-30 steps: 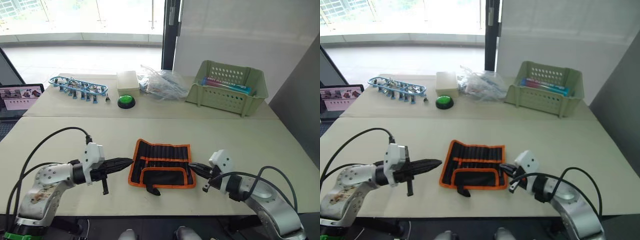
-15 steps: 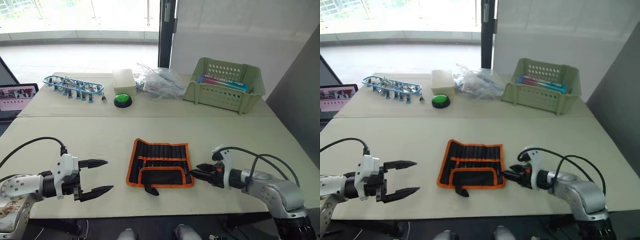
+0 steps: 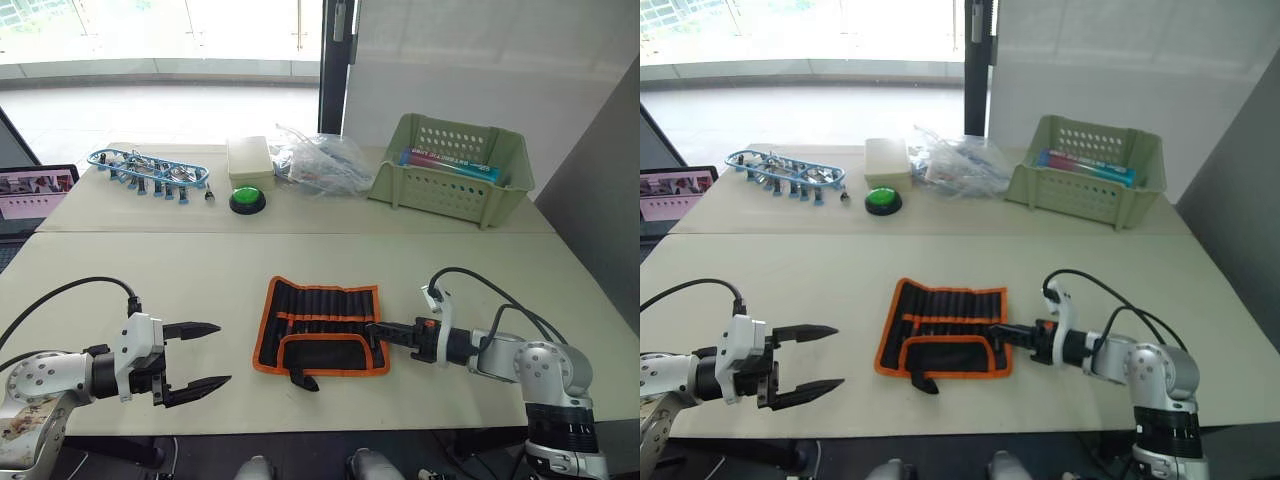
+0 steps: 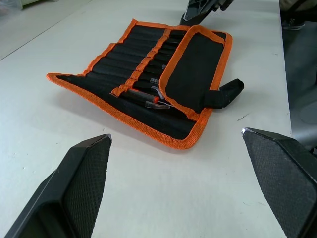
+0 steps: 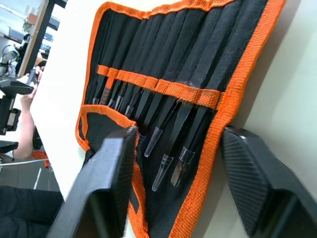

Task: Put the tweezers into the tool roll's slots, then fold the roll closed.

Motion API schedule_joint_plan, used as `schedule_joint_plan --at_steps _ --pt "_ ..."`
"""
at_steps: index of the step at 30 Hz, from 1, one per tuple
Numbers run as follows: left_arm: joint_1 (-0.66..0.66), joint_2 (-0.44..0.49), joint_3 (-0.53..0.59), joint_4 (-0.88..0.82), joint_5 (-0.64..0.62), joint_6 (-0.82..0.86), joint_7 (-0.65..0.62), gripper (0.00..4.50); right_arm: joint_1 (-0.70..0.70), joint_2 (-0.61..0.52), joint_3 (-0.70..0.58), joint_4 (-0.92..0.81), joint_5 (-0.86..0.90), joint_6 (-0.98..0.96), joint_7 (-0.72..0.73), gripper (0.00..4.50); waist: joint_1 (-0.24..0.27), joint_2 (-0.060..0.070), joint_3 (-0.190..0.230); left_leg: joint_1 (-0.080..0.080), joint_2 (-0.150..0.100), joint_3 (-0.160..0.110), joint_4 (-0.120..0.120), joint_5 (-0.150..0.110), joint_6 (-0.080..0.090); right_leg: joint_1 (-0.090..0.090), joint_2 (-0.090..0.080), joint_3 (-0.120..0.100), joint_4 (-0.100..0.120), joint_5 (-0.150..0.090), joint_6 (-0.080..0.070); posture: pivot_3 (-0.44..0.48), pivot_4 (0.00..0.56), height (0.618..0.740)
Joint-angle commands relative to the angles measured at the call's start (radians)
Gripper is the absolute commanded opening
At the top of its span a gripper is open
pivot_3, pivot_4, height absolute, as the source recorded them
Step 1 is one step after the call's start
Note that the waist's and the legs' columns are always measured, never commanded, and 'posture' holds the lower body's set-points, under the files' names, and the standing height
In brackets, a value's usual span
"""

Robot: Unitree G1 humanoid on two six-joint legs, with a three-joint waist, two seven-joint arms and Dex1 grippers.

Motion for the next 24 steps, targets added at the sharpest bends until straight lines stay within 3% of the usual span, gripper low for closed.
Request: schedule_joint_plan --at_steps 1,4,13,24 --pt "-0.013 0.01 0.009 -0.014 -0.005 -0.01 0.002 4.5 0.006 -0.016 -0.021 -0.026 0.032 0.01 0.005 1.07 0.0 0.0 0.0 0.0 0.0 0.0 0.0 0.0 0.0 0.0 0.0 0.0 0.0 0.0 0.0 0.0 0.15 0.738" --pt "-0.025 0.006 0.0 -0.01 -0.001 -0.007 0.007 4.5 0.017 -0.012 -0.013 -0.045 0.038 0.014 -0.001 0.04 0.0 0.0 0.0 0.0 0.0 0.0 0.0 0.0 0.0 0.0 0.0 0.0 0.0 0.0 0.0 0.0 0.15 0.738" --pt "-0.031 0.003 -0.015 -0.008 -0.001 -0.014 0.006 4.5 0.009 0.006 -0.058 -0.041 0.069 0.031 -0.023 0.04 -0.001 0.0 0.0 0.0 0.0 0.0 0.0 0.0 0.0 0.0 0.0 0.0 0.0 0.0 0.001 0.0 0.15 0.738" --pt "-0.042 -0.004 -0.039 0.005 0.011 -0.026 0.013 4.5 -0.079 -0.064 -0.117 -0.001 0.137 0.074 -0.02 0.04 0.0 0.0 0.0 0.0 0.0 0.0 0.0 0.0 0.0 0.0 0.0 0.0 0.0 0.0 0.001 0.0 0.15 0.738"
